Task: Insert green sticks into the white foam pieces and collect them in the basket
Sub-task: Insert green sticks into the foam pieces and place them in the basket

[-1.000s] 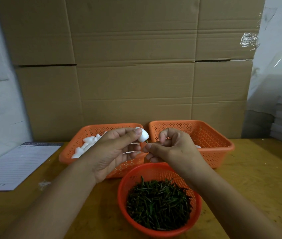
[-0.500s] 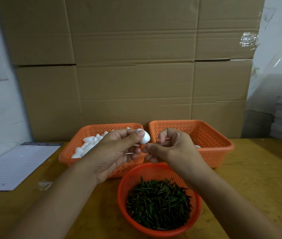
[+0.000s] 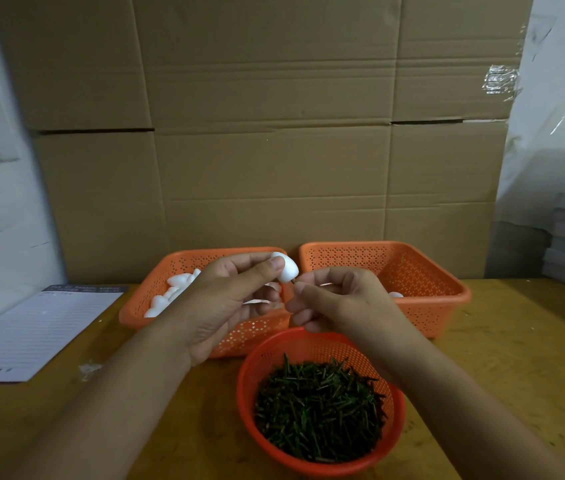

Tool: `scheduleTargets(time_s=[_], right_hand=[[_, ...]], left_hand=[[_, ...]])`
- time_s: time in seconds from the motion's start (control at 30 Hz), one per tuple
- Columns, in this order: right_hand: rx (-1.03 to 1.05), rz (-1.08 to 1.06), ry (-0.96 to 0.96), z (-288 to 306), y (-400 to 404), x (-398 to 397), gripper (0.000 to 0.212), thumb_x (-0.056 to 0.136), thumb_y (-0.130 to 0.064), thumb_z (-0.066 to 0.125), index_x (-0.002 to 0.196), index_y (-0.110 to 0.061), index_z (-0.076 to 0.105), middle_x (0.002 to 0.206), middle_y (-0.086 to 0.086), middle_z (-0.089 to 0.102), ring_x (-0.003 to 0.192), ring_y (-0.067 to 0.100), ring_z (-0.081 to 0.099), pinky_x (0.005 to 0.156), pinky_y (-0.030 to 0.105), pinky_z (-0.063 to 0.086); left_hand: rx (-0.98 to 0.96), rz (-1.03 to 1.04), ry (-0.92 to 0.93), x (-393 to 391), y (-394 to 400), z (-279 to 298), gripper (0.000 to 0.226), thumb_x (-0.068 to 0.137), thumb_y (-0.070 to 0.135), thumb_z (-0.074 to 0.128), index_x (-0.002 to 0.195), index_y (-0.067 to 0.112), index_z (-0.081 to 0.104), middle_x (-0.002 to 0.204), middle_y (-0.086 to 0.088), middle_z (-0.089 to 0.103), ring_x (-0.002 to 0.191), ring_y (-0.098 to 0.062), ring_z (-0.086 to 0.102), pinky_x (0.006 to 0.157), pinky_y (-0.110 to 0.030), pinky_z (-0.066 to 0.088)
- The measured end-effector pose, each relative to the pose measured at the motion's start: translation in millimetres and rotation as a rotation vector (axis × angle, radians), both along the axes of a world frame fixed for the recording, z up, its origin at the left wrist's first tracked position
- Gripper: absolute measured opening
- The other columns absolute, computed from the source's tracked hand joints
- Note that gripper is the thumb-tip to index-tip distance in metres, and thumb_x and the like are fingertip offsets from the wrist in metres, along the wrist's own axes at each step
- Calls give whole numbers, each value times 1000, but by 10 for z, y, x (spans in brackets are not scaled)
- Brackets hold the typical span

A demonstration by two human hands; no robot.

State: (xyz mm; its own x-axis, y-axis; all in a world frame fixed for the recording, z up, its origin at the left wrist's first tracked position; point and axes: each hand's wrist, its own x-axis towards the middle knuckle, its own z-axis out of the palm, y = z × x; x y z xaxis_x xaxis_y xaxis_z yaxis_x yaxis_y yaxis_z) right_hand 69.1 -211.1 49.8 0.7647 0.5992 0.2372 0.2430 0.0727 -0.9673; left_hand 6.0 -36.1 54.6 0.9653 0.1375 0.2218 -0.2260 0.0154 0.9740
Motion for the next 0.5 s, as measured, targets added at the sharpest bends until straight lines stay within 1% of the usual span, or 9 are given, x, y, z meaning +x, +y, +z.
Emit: scheduleTargets(time_s=[0.07, 0.17, 0.3, 0.43, 0.5], right_hand=[[-27, 15, -10, -10, -10, 4, 15, 97, -21, 62, 96, -9, 72, 86, 8, 77, 74, 16, 71, 62, 21, 55], [-40, 28, -10, -8, -26, 5, 19, 99, -21, 58, 94, -11, 74, 86, 7, 78, 74, 15, 72, 59, 19, 53], [-60, 32, -26, -16, -25, 14, 19, 99, -18, 58, 94, -9, 73, 85, 6, 78, 72, 13, 71, 60, 19, 53], [-16, -5, -52, -20, -11, 17, 15, 98, -13, 60, 91, -6, 71, 82, 7, 77, 67, 12, 68, 56, 19, 52], [4, -32, -66, -21, -8, 20, 13, 97, -11, 61, 90, -5, 71, 79, 9, 76, 65, 12, 66, 54, 19, 51]], left_hand=[[-1, 1, 2, -6, -8, 2, 31, 79, 42, 78, 98, 18, 79, 93, -7, 65, 74, -6, 62, 67, -20, 52], [7, -9, 9, -15, -26, 7, 31, 78, 42, 75, 97, 18, 79, 91, -3, 66, 74, -6, 61, 66, -20, 52], [3, -16, 14, -16, -55, 7, 32, 78, 40, 74, 100, 17, 79, 93, -4, 69, 75, -7, 62, 65, -21, 52], [-60, 41, -4, -2, -78, 4, 33, 76, 39, 74, 105, 23, 79, 98, -2, 73, 80, -10, 65, 65, -21, 53], [-93, 63, -23, 6, -82, 6, 37, 75, 38, 76, 107, 19, 77, 98, -3, 73, 83, -11, 66, 66, -21, 54]])
